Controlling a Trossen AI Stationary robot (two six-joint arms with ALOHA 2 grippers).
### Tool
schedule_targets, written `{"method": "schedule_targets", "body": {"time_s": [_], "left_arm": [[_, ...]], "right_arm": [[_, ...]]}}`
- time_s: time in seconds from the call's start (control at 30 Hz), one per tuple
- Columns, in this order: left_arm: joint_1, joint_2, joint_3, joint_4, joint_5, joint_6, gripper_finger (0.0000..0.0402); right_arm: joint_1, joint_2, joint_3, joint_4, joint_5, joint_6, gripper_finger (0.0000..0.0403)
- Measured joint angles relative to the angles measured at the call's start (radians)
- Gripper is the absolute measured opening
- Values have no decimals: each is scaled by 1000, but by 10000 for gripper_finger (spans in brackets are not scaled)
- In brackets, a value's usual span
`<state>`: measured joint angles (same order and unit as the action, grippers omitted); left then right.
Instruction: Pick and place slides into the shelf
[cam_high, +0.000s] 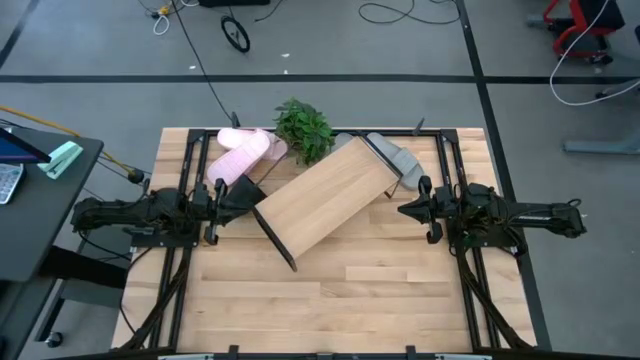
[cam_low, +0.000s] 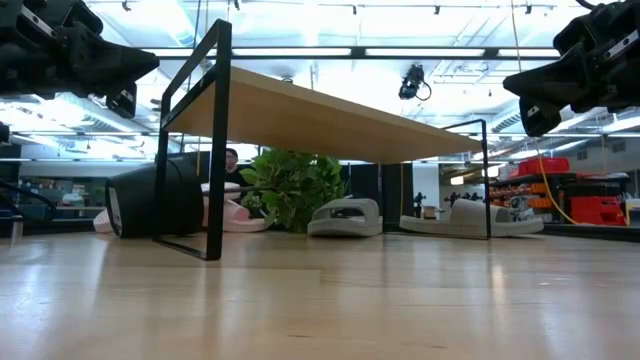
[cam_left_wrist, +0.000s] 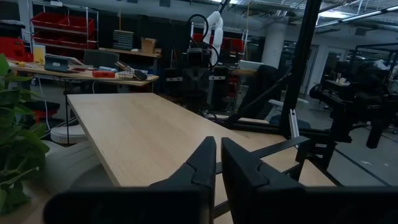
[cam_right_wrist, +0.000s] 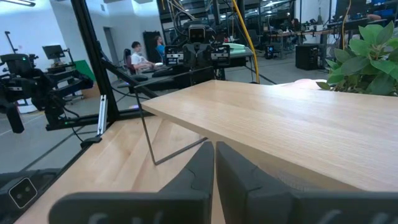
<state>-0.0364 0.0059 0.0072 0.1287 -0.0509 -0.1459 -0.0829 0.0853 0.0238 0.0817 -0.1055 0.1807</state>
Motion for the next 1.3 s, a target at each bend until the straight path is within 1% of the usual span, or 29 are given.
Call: {"method": "schedule_targets", "body": {"time_s": [0.2, 0.5, 0.83, 1.13, 1.3], "left_arm": [[0, 0, 0, 0, 0, 0, 36], [0, 0, 0, 0, 0, 0, 23], [0, 0, 0, 0, 0, 0, 37], [0, 0, 0, 0, 0, 0, 24], [0, 0, 0, 0, 0, 0, 27]], "right_arm": [[0, 0, 0, 0, 0, 0, 23], [0, 0, 0, 0, 0, 0, 23], [0, 0, 0, 0, 0, 0, 23], [0, 0, 0, 0, 0, 0, 23], [0, 0, 0, 0, 0, 0, 23]]}}
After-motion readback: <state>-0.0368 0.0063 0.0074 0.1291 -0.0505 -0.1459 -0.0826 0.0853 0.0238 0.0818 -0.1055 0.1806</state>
